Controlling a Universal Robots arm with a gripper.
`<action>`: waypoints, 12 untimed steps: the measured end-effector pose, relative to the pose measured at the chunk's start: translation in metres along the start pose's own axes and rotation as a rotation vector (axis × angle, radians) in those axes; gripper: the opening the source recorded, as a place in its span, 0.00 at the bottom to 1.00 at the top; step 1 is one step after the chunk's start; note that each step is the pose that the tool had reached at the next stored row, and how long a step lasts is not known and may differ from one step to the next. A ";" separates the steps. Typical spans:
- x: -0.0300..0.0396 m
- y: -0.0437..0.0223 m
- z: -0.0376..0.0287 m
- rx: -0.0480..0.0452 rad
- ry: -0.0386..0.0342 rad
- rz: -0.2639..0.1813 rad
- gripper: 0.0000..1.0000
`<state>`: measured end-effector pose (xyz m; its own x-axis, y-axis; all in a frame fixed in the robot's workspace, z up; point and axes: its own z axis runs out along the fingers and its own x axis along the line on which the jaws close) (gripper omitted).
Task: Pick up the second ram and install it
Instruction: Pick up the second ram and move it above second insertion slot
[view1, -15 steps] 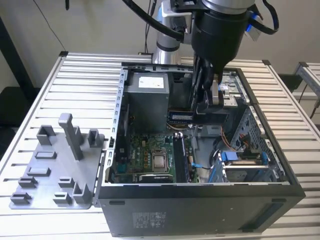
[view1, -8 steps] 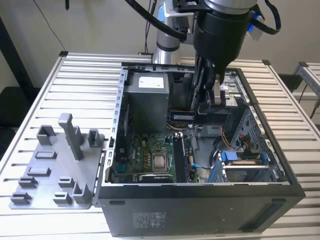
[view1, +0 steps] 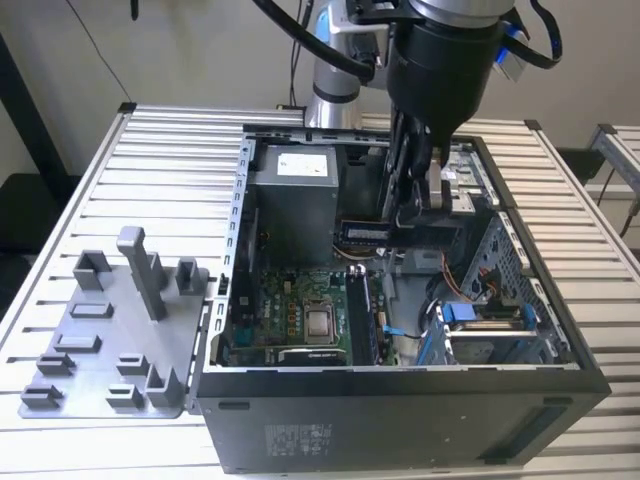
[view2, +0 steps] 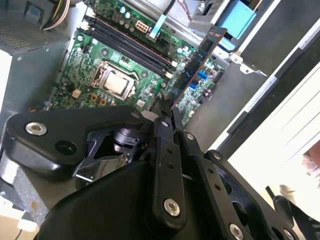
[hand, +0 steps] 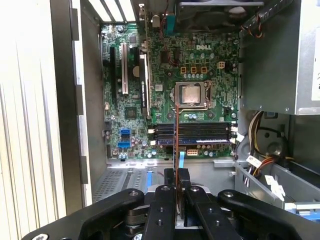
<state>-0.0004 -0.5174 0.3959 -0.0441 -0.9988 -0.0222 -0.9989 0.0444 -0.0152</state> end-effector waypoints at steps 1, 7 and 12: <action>-0.0011 0.0001 0.0000 0.0000 0.0000 0.000 0.14; -0.0103 0.0005 0.0002 0.0000 0.0000 0.000 0.14; -0.0199 0.0010 0.0005 0.0000 -0.0001 0.000 0.14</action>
<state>-0.0006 -0.4975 0.3959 -0.0442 -0.9988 -0.0222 -0.9989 0.0445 -0.0152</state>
